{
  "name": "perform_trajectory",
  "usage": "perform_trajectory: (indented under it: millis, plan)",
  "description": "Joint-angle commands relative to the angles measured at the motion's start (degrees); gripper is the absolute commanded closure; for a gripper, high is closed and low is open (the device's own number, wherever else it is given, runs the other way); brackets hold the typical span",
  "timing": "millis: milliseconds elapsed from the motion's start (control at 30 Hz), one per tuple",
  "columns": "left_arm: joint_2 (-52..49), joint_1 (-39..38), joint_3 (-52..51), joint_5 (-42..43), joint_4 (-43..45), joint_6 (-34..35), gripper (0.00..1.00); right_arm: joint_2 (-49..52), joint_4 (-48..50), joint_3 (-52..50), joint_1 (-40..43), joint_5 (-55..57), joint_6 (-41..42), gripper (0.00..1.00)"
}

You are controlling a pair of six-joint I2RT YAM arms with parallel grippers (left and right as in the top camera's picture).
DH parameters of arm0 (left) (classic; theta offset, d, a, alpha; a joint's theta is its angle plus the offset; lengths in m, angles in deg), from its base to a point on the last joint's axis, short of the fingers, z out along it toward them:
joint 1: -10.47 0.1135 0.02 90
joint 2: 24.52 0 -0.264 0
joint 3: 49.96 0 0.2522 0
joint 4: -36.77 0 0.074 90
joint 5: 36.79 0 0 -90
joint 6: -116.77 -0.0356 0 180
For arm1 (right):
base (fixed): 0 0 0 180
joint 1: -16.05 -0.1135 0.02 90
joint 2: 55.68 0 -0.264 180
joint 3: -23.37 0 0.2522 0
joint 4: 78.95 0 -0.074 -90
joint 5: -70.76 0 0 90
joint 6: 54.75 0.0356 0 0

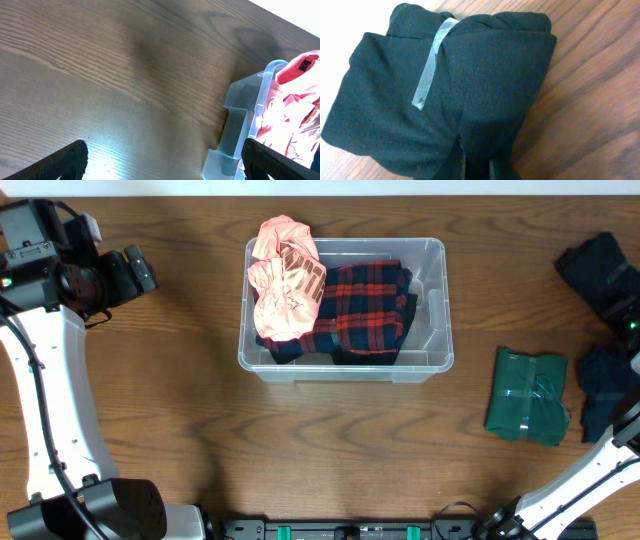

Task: Pack container
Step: 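Grasp the folded black garment at the table's right edge with the right gripper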

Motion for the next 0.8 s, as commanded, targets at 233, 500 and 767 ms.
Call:
perform_trajectory:
  millis: [233,500,767]
  plan:
    - [-0.13,0.24,-0.31,-0.09,-0.02,-1.01,0.02,-19.12,-8.81,0.85,-1.57,-12.44,3.32,0.99]
    - [-0.13,0.24,-0.31,-0.09,-0.02,-1.01,0.02,-35.50,-12.39,0.85,-8.87,-22.88,3.32,0.99]
    - [-0.13,0.24,-0.28,-0.09,-0.02,-1.01,0.02,-41.29,-17.11,0.85,-24.06,-23.15,3.30,0.99]
